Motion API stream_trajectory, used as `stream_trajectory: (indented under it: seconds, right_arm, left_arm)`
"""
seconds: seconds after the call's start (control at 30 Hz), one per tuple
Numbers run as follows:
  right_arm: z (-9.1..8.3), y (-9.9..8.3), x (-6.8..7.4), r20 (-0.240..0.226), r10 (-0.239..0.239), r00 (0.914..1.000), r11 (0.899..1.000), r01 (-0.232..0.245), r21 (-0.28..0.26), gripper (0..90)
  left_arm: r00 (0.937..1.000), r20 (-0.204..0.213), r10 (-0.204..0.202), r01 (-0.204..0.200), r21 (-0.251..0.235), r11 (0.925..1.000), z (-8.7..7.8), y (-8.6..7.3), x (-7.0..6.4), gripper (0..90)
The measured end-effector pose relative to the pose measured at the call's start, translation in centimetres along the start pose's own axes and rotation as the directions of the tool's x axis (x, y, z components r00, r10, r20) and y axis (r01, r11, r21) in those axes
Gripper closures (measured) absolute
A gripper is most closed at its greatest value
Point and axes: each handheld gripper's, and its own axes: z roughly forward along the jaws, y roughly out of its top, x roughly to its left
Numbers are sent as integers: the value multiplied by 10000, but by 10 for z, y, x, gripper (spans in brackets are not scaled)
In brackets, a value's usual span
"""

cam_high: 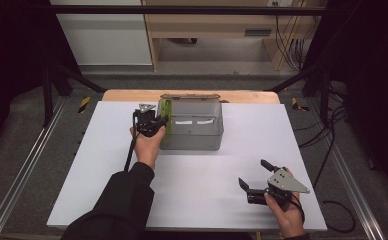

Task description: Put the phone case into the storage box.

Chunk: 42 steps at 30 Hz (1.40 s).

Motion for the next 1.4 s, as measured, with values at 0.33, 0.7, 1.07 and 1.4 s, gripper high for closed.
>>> stream_trajectory:
  seconds: [0.33, 0.7, 1.07, 1.4]
  right_arm:
    - [0, 0, 0, -13, 16, 10000, 10000, -16, 21, 40]
    - [0, 0, 0, -32, 29, 10000, 10000, -29, 40, 40]
    - [1, 0, 0, -38, 45, 10000, 10000, -45, 39, 41]
    - [1, 0, 0, -54, 58, 10000, 10000, -58, 47, 40]
  left_arm:
    - [9995, -197, 259, -260, -45, 9997, 0, -1, 0, 764]
    - [9996, -259, 83, -85, -64, 9999, 0, -1, 1, 761]
    - [10000, -85, -40, 40, -30, 10000, 0, 0, 2, 773]
    - [9998, -6, -182, 182, 74, 9998, -1, 0, 3, 774]
